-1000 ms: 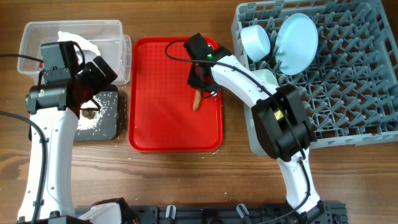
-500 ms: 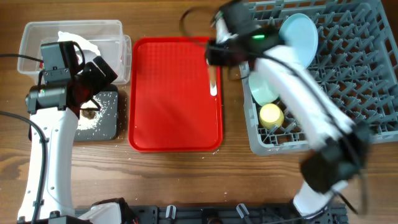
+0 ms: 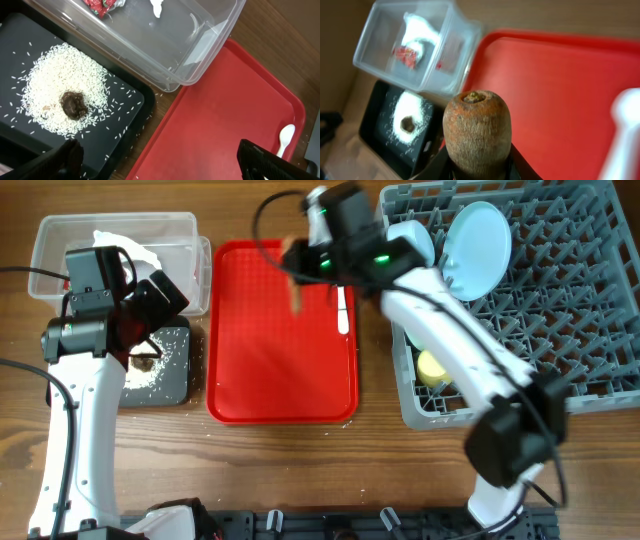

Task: Sort waste into correct bins and load items into the dishwasher rack
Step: 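Carry the carrot left and drop it onto the black tray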

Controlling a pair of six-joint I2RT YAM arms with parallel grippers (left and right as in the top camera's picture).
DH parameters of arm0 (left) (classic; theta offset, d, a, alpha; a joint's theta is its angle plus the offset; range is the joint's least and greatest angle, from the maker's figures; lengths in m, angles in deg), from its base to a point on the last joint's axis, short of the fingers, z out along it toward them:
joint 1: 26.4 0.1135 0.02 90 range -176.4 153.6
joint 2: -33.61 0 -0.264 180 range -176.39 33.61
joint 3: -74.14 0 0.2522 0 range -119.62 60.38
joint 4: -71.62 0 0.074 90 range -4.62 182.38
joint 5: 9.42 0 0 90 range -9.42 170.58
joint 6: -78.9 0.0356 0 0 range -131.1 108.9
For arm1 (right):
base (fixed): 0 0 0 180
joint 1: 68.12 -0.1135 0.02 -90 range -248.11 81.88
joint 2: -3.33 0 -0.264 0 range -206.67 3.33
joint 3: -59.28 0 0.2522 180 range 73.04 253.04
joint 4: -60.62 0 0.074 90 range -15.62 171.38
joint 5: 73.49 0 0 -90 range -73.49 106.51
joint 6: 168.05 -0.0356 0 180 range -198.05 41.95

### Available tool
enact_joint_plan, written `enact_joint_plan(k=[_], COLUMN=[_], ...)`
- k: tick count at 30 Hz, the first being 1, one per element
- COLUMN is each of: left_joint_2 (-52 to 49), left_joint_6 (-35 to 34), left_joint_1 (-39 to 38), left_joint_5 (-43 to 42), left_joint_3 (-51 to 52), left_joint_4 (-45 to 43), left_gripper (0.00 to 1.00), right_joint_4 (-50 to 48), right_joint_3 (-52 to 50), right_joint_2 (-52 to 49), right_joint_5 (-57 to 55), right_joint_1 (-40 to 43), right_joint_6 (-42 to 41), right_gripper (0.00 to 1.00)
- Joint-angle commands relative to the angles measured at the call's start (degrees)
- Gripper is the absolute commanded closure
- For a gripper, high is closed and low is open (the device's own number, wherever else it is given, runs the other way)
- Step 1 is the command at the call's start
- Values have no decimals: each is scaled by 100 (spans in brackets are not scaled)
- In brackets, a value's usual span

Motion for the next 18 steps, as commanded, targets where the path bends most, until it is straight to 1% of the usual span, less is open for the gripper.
enact_joint_plan(k=[1, 3, 6, 16, 18], left_joint_2=[2, 2, 2, 2, -35], left_joint_6=[9, 9, 9, -7, -17], left_joint_1=[26, 26, 26, 24, 26], left_joint_5=[-4, -4, -4, -162, -590], left_joint_3=[-79, -79, -79, -79, -79], left_joint_4=[2, 2, 2, -195, -236], left_gripper=[0, 0, 0, 0, 0], right_joint_4=[-673, -1156, -1637, -1862, -2022], right_joint_3=[-72, -72, -72, -72, -72], right_joint_2=[-697, -953, -1036, -1047, -1047], right_joint_5=[1471, 1893, 2304, 2994, 3069], right_joint_1=[-225, -247, -243, -232, -232], right_joint_6=[-144, -400, -426, -271, -293], right_gripper=[95, 96, 96, 96, 96])
